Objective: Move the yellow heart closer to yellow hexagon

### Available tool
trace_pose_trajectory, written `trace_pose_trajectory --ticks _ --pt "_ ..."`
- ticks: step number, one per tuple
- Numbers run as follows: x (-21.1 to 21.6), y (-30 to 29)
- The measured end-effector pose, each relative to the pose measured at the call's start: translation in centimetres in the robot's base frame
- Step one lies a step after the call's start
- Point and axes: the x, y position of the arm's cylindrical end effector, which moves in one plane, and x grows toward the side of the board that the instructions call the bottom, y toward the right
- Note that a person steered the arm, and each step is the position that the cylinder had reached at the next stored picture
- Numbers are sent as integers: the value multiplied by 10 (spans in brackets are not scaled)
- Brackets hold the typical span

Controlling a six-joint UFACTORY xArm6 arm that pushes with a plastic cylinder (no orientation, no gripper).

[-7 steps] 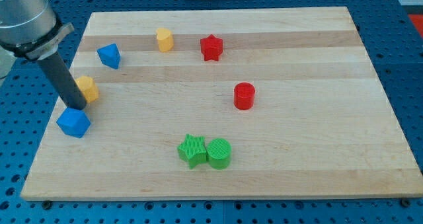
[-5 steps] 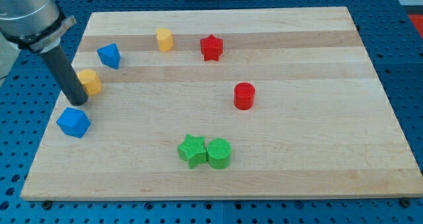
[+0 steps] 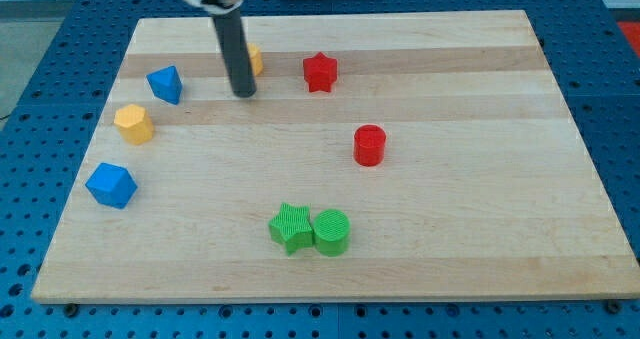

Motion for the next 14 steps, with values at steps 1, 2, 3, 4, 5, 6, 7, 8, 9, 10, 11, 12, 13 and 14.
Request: trace_pose_trajectory --ticks 1,2,3,4,5,6,7,8,9,10,11,12,13,14 --pt "-35 27" --pt "-80 24" --pt "-109 -21" --pt "-83 -52" --pt "-39 -52" --pt "-12 -50" --pt "-41 -50" --pt "-81 -50" --pt "-93 -35" --pt "-70 -9" --pt "-25 -8" --pt "-6 -6" --pt "-33 18" --pt "-15 31"
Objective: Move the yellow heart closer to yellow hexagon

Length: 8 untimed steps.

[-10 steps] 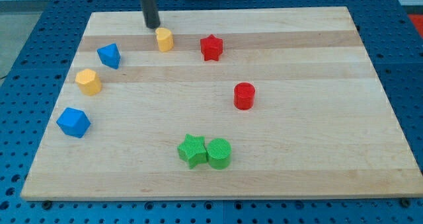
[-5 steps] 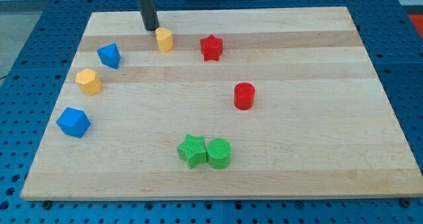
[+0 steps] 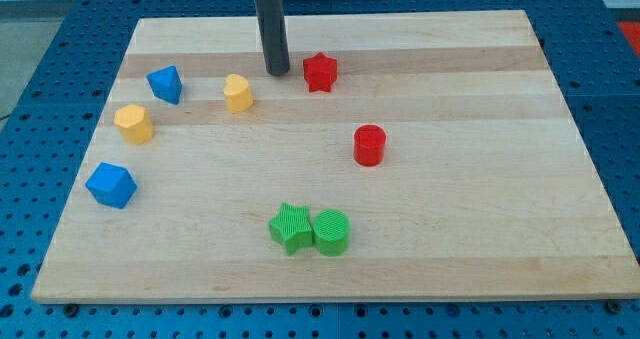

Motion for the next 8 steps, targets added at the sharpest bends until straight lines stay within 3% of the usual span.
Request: trace_pose_trajectory --ticks 1,5,8 --pt "32 -6" --pt "33 -125" --pt "49 -93"
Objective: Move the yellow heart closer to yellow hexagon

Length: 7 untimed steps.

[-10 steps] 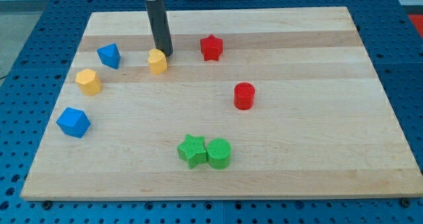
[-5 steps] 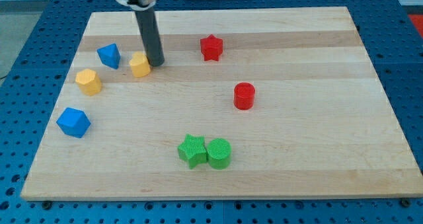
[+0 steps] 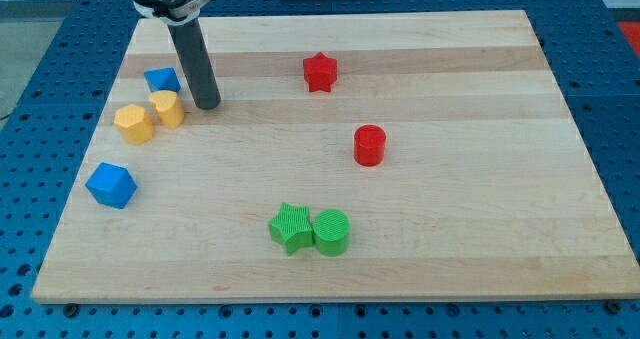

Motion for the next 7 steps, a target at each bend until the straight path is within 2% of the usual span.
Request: trace_pose_trajectory --ticks 3,4,7 --pt "-2 -56" --pt "-2 -57" --pt "0 3"
